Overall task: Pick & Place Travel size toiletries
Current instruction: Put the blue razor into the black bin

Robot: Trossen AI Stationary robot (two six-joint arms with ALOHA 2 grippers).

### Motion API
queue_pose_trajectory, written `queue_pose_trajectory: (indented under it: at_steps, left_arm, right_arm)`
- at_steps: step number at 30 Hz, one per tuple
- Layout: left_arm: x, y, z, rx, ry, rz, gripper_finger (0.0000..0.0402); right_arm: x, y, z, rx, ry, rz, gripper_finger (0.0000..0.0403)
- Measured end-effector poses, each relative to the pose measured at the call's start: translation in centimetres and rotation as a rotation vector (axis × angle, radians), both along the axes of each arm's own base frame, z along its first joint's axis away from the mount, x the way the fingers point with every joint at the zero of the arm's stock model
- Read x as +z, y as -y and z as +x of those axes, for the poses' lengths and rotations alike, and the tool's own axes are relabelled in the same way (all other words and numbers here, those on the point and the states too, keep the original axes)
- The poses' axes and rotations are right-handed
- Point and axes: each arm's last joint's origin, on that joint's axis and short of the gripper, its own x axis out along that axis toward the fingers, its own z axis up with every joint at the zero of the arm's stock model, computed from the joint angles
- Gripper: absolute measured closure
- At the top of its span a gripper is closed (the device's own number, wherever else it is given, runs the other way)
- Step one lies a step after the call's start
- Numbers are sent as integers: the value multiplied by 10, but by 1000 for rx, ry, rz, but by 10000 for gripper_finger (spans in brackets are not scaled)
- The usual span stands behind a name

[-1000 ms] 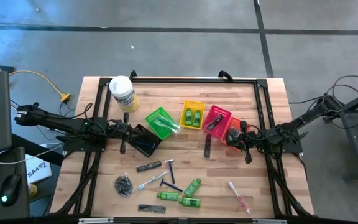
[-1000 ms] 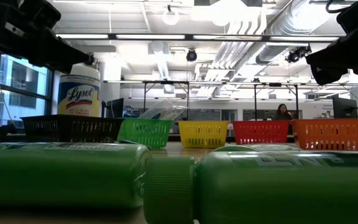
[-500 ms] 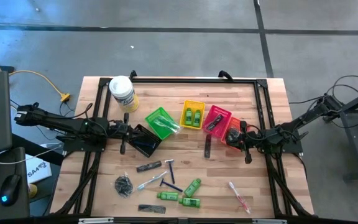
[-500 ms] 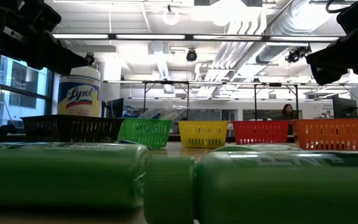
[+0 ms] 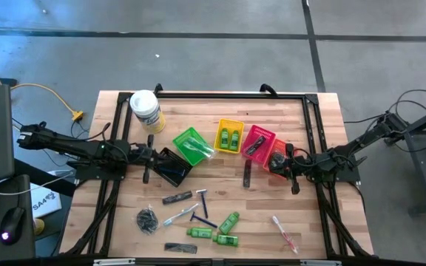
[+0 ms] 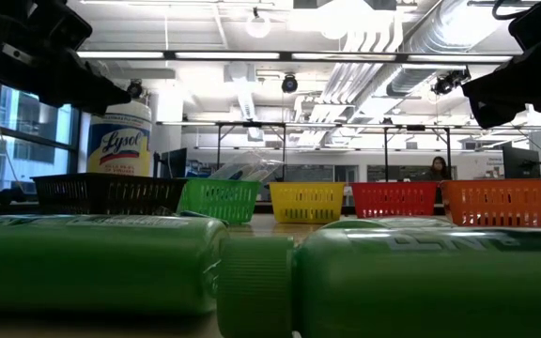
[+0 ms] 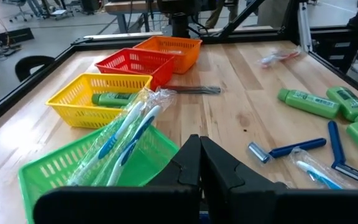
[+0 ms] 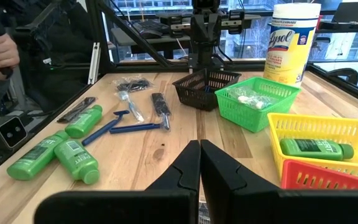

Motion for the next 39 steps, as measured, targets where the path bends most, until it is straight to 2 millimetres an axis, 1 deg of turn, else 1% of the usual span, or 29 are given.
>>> queue_pose_trajectory:
  at_steps: [6,14,22,29,33,39]
  left_arm:
    - [0,2,0,-64,-4,-11,401]
    - [0,2,0,-57,0,-45,401]
    - [0,18,-3,-52,2,13,401]
    - [0,33,-8,-173,2,25,401]
    - [0,36,-10,-196,3,31,401]
    - [0,36,-10,-193,4,42,401]
  right_arm:
    - [0,0,0,-1,-1,6,399]
    - [0,0,0,-1,-1,6,399]
    - [0,0,0,-1,-1,6,399]
    - [0,0,0,-1,-1,7,399]
    - [0,0,0,-1,-1,7,399]
    - [0,0,0,-1,-1,7,399]
